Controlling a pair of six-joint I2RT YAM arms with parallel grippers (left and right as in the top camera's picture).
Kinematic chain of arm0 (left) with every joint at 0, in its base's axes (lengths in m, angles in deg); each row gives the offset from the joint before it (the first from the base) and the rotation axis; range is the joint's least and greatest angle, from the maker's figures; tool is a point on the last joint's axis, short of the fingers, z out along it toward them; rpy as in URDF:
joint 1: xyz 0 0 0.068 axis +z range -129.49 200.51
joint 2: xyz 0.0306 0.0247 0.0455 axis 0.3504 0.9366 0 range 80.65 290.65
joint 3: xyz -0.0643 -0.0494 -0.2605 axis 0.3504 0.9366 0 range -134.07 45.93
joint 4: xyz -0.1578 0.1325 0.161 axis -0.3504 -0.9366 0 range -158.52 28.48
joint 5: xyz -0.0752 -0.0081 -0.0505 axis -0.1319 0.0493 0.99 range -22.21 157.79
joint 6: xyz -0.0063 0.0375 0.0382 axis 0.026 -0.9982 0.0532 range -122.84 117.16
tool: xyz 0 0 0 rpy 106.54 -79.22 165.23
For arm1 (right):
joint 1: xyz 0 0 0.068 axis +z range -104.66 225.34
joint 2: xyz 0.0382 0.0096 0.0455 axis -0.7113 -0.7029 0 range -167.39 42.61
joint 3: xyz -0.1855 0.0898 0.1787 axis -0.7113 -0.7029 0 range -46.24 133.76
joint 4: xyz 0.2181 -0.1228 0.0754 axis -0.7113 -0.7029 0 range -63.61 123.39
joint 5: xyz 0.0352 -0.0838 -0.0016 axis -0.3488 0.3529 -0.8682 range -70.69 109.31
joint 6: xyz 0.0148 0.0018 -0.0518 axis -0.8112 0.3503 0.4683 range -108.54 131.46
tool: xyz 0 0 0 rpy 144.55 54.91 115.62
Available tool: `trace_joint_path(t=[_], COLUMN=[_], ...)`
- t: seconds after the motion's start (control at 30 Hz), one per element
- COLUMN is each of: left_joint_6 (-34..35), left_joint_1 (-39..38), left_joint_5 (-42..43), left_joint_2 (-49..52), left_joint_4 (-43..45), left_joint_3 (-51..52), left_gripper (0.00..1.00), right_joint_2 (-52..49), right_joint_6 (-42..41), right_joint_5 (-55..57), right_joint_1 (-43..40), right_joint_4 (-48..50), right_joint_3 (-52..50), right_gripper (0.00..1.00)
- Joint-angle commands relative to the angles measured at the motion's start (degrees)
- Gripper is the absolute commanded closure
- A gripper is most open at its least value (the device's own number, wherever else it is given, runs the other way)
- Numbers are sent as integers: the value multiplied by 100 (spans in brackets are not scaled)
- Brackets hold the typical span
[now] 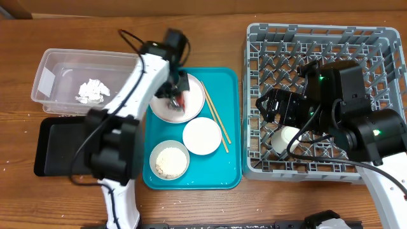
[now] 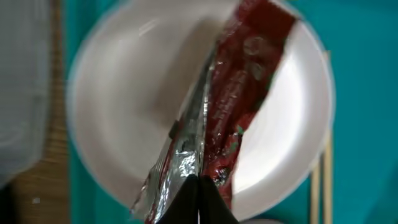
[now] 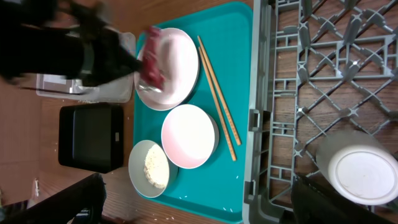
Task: Sort waste into correct bins and load items into the dishwasher
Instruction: 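Grasp the red wrapper from the plate and drop it in the container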
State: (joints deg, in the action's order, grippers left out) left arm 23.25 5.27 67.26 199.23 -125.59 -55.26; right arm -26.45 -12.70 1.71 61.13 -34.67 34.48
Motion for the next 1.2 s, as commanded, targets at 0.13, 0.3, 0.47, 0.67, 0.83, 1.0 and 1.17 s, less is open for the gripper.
trace_joint_path(t=[0.13,0.3,0.47,0.67,0.83,1.0,1.17], left_joint_6=[-232,-562,-584,-815,-304,240,612], left_joint_1=[1185,1834,1770,518,-957,-2184,-2855], left_joint_5=[-1204,-1263,-297,-7,-334,-470,-442], left_joint_2=[-1281,-765,-1209,-2352,-2684,-2702,-2702], left_joint_4=[-544,-391,-802,-2063,-2765,-2474,-1670], left_joint_3=[-297,-205,-227,-210,-42,1023,2514], left_gripper=[96,34,31,32,32,33,34], right_joint_2=[4,4,4,7,4,4,4], right_joint_6=[15,15,15,15,17,17,17], right_joint_5=[-9,-9,-9,-9,-2,17,17], right_joint_1=[-9,-9,-9,-9,-11,-11,-11], right_joint_4=[46,50,46,-24,-42,-55,-87], right_joint_3=[98,98,98,98,98,98,98], right_gripper=[3,3,2,1,0,0,0])
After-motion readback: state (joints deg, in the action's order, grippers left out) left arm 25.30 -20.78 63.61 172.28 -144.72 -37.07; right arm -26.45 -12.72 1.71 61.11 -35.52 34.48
